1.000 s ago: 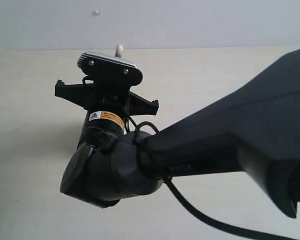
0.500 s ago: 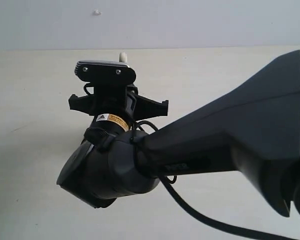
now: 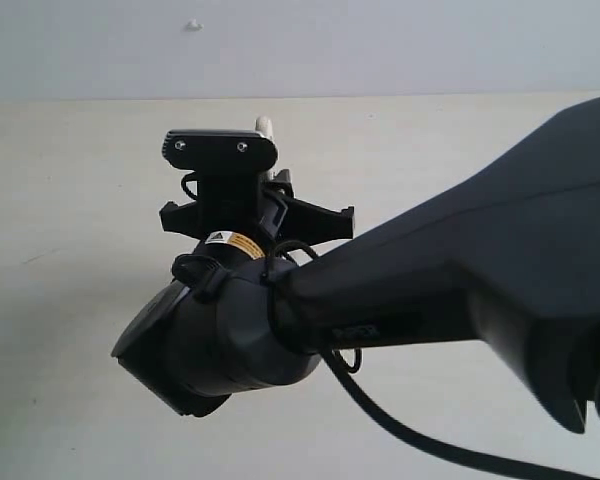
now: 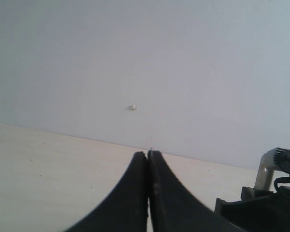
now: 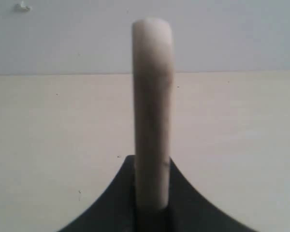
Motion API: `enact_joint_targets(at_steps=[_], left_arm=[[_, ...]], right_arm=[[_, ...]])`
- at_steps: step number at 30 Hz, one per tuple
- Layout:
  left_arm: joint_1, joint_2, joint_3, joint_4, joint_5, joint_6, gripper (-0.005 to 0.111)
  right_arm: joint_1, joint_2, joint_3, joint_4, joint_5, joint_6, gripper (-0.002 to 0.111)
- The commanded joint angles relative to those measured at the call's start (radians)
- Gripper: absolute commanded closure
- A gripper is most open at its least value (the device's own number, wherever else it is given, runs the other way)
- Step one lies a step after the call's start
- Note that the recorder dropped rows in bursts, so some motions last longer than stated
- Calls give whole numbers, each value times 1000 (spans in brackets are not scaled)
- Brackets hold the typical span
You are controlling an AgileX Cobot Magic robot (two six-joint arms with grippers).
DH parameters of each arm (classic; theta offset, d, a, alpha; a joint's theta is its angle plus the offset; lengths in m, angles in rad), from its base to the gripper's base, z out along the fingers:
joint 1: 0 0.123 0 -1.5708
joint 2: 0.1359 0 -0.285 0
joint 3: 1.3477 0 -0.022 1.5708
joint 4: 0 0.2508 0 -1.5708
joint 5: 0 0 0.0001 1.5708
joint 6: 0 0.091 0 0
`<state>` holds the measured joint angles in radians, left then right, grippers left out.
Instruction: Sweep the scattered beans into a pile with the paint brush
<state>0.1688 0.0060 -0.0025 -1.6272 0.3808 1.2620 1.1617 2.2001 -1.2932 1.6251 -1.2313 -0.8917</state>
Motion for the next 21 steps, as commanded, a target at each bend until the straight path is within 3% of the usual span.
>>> enact_joint_targets(at_steps=[1,12,21], left_arm=[[-7,-6,2,1,0,2,107],[-7,-6,2,1,0,2,107],[-7,-6,2,1,0,2,107]], right_arm=[[-4,-2,-1,60,10,-67,108],[-4,-2,-1,56,10,-161,108],[1,-2,-1,-87,10,-75,108]])
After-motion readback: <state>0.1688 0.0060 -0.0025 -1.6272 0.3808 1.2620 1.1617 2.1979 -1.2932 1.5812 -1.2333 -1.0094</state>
